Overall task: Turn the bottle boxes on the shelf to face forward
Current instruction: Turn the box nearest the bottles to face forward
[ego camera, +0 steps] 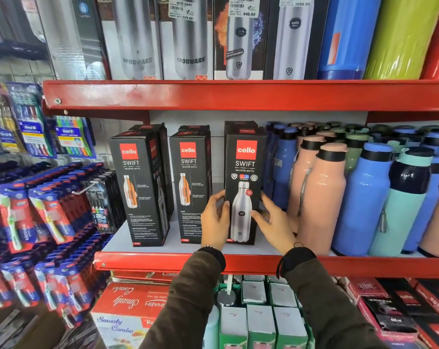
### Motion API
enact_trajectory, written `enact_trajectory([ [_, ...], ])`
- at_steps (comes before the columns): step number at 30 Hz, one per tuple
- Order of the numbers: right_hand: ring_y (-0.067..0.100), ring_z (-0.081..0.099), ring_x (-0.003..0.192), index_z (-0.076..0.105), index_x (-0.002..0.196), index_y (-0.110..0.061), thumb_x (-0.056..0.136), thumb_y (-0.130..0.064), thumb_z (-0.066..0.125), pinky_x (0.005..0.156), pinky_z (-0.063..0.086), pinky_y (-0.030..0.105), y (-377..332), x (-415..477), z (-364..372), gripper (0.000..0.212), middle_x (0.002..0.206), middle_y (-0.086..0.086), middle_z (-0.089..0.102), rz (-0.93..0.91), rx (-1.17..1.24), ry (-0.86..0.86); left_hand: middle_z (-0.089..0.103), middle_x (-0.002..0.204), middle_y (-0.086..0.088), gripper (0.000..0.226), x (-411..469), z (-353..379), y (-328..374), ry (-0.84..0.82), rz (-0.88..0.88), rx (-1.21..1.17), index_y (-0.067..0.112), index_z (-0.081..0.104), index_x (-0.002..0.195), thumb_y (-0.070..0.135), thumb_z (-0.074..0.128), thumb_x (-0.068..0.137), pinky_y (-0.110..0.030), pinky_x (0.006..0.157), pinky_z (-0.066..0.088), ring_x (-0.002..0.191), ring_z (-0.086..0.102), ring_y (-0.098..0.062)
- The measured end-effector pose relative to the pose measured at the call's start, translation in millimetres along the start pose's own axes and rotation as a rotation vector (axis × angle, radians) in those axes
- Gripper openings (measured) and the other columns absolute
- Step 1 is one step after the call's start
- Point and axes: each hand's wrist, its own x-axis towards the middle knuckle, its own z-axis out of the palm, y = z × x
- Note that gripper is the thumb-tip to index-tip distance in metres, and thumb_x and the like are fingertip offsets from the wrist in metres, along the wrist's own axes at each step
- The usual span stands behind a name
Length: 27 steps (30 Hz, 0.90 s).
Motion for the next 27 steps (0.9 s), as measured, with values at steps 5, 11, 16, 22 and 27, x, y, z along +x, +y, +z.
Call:
enact_trajectory([
  [5, -0.021, 0.049, 0.118, 0.044, 0.147, -0.025, 0.094, -0.006, 0.063, 0.092, 0.036, 0.000, 4, 2, 6, 0.060, 0.135, -0.021, 0.052, -0.010, -0.033, 0.057, 0.065, 0.131, 0.002, 0.032, -2, 4, -7, 0.022, -0.008, -0.008, 0.013, 0.055, 0.134, 0.011, 0.052, 0.102, -0.001, 0.095, 0.044, 0.125, 0.061, -0.010],
  [11, 0.004, 0.052, 0.126, 0.045, 0.147, -0.022, 0.094, -0.008, 0.063, 0.097, 0.037, 0.007, 4, 3, 7, 0.057, 0.133, -0.018, 0.052, -0.020, -0.063, 0.075, 0.066, 0.131, -0.002, 0.033, -1, 4, -8, 0.031, -0.007, 0.022, 0.012, 0.054, 0.135, 0.008, 0.051, 0.102, 0.000, 0.094, 0.044, 0.122, 0.063, -0.014],
  [16, 0.006, 0.055, 0.121, 0.049, 0.144, -0.017, 0.092, -0.004, 0.064, 0.088, 0.035, -0.005, 0, 0, 11, 0.055, 0.128, -0.012, 0.056, -0.009, -0.055, 0.123, 0.063, 0.121, 0.009, 0.033, -1, 5, -7, 0.045, -0.015, 0.052, 0.014, 0.055, 0.135, 0.010, 0.051, 0.102, 0.005, 0.089, 0.041, 0.117, 0.061, -0.009],
  [22, 0.009, 0.065, 0.103, 0.063, 0.124, -0.020, 0.087, -0.010, 0.072, 0.088, 0.052, 0.016, -7, -7, 15, 0.040, 0.122, -0.005, 0.067, 0.010, 0.016, 0.302, 0.064, 0.131, 0.008, 0.037, -7, 3, -2, 0.055, 0.016, 0.079, 0.019, 0.056, 0.139, 0.013, 0.052, 0.102, -0.009, 0.103, 0.045, 0.120, 0.060, -0.002],
  [27, 0.011, 0.065, 0.080, 0.063, 0.103, -0.031, 0.084, -0.012, 0.077, 0.066, 0.055, 0.023, -22, -16, 23, 0.031, 0.099, -0.002, 0.065, -0.086, 0.020, 0.475, 0.066, 0.129, 0.008, 0.035, -13, -10, 6, 0.112, 0.127, 0.029, 0.018, 0.058, 0.136, 0.015, 0.053, 0.102, -0.015, 0.098, 0.051, 0.117, 0.062, 0.002],
])
